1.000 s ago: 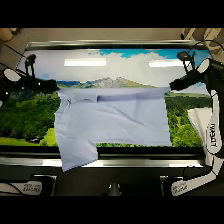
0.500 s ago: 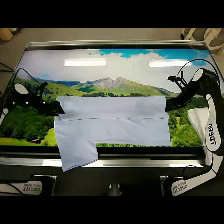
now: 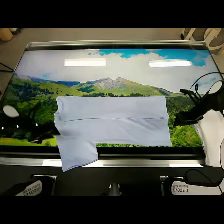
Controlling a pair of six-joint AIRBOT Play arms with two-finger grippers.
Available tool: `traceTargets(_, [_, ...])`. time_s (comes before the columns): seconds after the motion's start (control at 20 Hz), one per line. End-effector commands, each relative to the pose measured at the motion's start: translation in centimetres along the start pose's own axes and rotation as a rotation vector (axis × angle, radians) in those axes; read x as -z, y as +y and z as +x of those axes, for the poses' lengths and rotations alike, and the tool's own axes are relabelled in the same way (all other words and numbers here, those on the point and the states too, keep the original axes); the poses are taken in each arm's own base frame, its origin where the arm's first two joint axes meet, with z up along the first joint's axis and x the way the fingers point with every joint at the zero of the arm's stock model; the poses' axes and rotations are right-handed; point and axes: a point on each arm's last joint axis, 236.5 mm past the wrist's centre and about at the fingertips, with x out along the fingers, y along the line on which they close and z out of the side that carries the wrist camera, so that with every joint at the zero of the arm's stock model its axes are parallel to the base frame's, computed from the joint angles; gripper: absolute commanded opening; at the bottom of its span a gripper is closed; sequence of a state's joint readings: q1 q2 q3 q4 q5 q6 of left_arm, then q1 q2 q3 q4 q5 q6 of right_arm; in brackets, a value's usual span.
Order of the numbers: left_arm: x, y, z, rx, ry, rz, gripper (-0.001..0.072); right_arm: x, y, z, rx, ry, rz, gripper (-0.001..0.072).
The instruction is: Fold the shirts.
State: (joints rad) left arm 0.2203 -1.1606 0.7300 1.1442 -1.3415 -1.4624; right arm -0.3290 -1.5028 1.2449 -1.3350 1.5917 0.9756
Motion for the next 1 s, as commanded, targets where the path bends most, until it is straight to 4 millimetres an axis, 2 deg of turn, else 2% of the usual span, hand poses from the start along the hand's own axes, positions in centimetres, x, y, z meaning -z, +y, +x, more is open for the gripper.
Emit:
traceTargets(0.0, [5.0,1.6,4.0,0.012,0.015,-0.041,0.0459,1.7,1.2,2.3,-0.048,-0.012,0.01,0.0431])
traceTargets(0.1, [5.8,2.0,4.9,0.007,0.03,-0.048,0.0459,1.7,1.2,2.3,-0.046,-0.012,0.008,0.0432])
traceTargets(0.4, [4.3,1.7,5.5,-0.016,-0.035,-0.008,0.0458,1.6,1.0,2.3,-0.039,-0.015,0.005,0.0438])
traceTargets(0.45, [4.3,1.6,5.6,-0.019,-0.037,0.003,0.0423,1.7,1.0,2.4,-0.041,-0.011,0.005,0.0459])
traceTargets(0.55, [4.3,1.4,5.7,-0.023,-0.037,0.018,0.0304,2.8,1.7,3.0,-0.072,0.031,-0.004,0.0505])
traceTargets(0.6, [4.3,1.4,5.7,-0.023,-0.038,0.019,0.0176,3.8,2.1,3.7,-0.096,0.066,-0.005,0.0507])
traceTargets(0.7, [4.2,1.3,5.7,-0.023,-0.041,0.02,0.0098,4.9,2.5,5.5,-0.122,0.089,0.014,0.0507])
traceTargets(0.85, [3.8,1.2,5.3,-0.023,-0.069,0.031,0.0037,5.1,2.5,7.5,-0.124,0.073,0.037,0.0508])
traceTargets(0.95, [3.6,1.1,5.0,-0.022,-0.088,0.038,0.0036,5.9,2.8,8.2,-0.142,0.102,0.043,0.0508])
